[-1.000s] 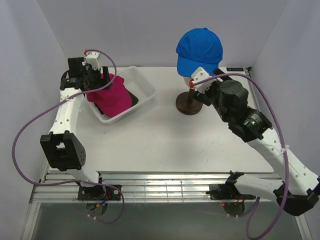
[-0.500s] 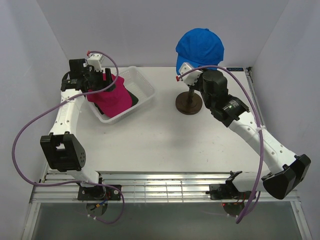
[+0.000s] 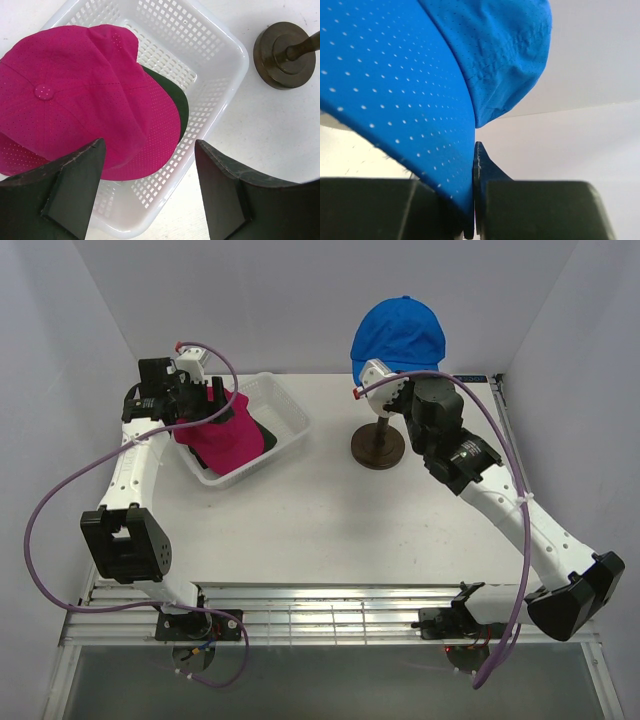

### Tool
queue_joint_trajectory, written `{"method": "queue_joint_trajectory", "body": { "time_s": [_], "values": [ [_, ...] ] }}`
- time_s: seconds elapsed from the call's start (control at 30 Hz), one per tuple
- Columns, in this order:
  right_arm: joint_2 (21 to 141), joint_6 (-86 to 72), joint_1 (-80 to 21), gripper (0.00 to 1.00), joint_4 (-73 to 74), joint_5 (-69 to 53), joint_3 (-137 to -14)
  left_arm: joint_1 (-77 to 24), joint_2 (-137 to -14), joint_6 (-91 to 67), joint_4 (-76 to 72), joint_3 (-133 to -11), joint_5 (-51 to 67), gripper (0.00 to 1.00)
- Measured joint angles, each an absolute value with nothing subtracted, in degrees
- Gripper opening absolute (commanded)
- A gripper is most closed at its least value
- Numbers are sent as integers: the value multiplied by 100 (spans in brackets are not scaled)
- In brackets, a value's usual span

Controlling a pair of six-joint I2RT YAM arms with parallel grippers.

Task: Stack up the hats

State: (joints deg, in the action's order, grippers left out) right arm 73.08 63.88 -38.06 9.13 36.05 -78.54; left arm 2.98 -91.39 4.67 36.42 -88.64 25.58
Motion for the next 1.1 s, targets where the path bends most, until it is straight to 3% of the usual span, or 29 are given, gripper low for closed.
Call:
{"method": "queue_joint_trajectory", "body": {
  "time_s": [0.63,0.73,0.77,0.87,1.1],
  "values": [
    [7605,5846,-3863,8,880,3994,-8213,298,-9139,447,3640,-8842,2655,82],
    [7535,5693,-3865,25,902,3997,-8145,298,-9139,445,3632,-8820,2679,83],
    [7526,5649,-3865,43,906,3999,-8141,298,-9139,445,3627,-8809,2687,83],
    [7472,5531,-3865,66,939,3999,-8086,298,-9139,445,3621,-8774,2709,82],
    [7343,5367,-3874,98,1057,3968,-8071,298,-9139,462,3603,-8770,2685,84]
  ]
}}
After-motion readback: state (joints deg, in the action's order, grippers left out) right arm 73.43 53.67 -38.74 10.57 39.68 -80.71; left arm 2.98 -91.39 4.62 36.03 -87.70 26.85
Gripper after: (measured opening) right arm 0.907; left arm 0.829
